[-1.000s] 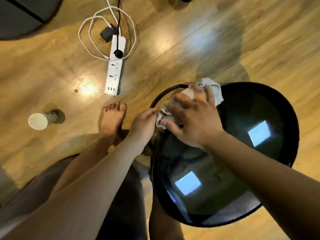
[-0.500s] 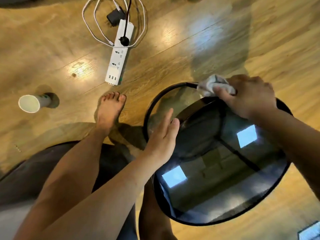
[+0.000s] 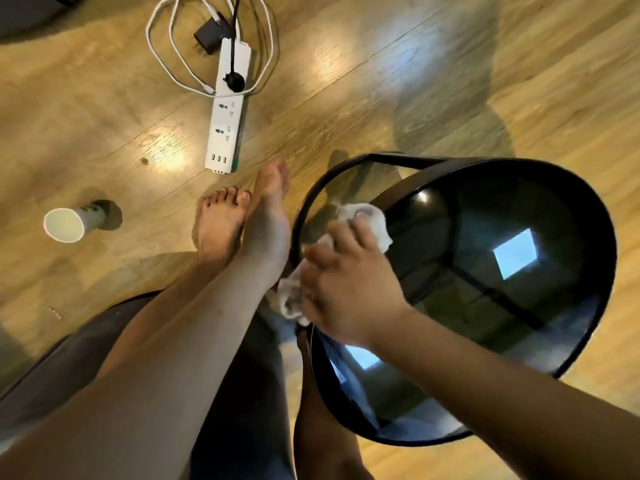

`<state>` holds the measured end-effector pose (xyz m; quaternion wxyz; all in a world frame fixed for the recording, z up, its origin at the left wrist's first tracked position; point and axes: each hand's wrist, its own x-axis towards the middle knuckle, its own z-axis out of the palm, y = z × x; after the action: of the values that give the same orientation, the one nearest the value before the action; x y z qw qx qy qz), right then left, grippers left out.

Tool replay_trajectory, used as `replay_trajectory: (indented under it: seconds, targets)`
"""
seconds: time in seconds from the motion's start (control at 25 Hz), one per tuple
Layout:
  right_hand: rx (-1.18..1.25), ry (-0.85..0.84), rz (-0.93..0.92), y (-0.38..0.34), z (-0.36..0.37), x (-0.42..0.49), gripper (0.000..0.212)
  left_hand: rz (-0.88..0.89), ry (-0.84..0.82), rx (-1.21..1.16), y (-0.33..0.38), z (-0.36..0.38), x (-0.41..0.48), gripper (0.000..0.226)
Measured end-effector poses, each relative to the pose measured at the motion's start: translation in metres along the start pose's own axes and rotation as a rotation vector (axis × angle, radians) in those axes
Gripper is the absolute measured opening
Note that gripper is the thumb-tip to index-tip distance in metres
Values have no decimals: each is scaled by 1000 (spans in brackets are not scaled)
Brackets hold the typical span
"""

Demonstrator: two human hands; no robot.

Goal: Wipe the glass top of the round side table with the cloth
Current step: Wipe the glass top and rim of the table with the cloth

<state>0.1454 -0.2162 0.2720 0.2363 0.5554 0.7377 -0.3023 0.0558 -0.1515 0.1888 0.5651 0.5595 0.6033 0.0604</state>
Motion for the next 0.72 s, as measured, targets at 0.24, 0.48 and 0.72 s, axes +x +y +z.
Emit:
replay_trajectory:
  seconds: [0.24,0.48,0.72]
  targets:
    - [24,169,-202,68,6,-2,47,214,-167,1053,-244,23,122,68]
    - [98,313,513,190,-6,-17,51,17,-130,741,-218,22,89,40]
    - [280,364,1018,193,-9,-22,53,82,-2,575,-210,-25,89,35]
